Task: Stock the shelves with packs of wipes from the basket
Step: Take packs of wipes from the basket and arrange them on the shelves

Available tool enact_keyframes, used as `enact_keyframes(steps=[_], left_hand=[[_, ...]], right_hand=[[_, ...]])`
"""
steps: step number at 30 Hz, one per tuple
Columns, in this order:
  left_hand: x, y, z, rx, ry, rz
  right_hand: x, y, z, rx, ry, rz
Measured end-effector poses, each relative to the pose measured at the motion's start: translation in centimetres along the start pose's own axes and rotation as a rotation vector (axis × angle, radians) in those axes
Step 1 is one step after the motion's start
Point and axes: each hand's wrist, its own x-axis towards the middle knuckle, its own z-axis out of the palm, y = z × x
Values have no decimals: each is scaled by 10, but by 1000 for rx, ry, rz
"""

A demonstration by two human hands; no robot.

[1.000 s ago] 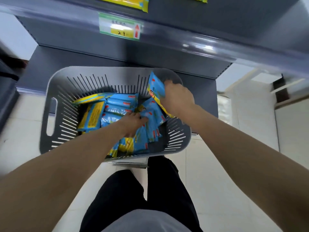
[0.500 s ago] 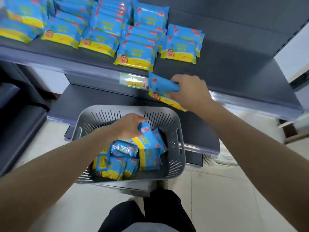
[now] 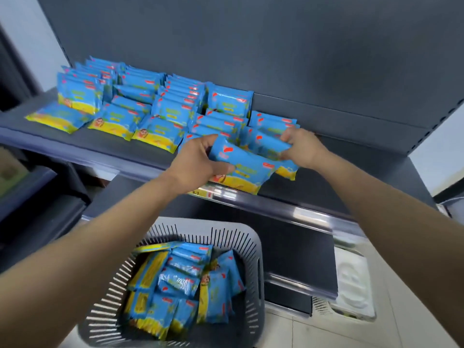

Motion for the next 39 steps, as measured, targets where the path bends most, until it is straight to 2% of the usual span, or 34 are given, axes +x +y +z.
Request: enact_keyframes(steps=[3, 6, 11, 18, 23, 27, 31, 35, 39], left_hand=[[20, -9, 9, 7, 42, -29], [38, -18, 15, 30, 50, -74], [62, -27, 26, 105, 52, -111], [94, -31, 44, 404, 52, -91], [110, -36, 57, 683, 35, -67], [116, -44, 62, 1037, 54, 5], [114, -46, 65, 1206, 126, 97], [96, -37, 58, 1212, 167, 182], [63, -10, 37, 1154, 252, 340]], right_hand=[[23, 12, 9, 113, -26, -58], [43, 20, 8, 92, 24, -126], [69, 26, 8, 127, 62, -139], [82, 34, 3, 115, 15, -154], [73, 33, -1, 206, 132, -82], [54, 25, -8, 188, 236, -120], [29, 8, -12, 162, 259, -178], [3, -14, -18, 60, 296, -266], [-21, -39, -29, -93, 306, -322]])
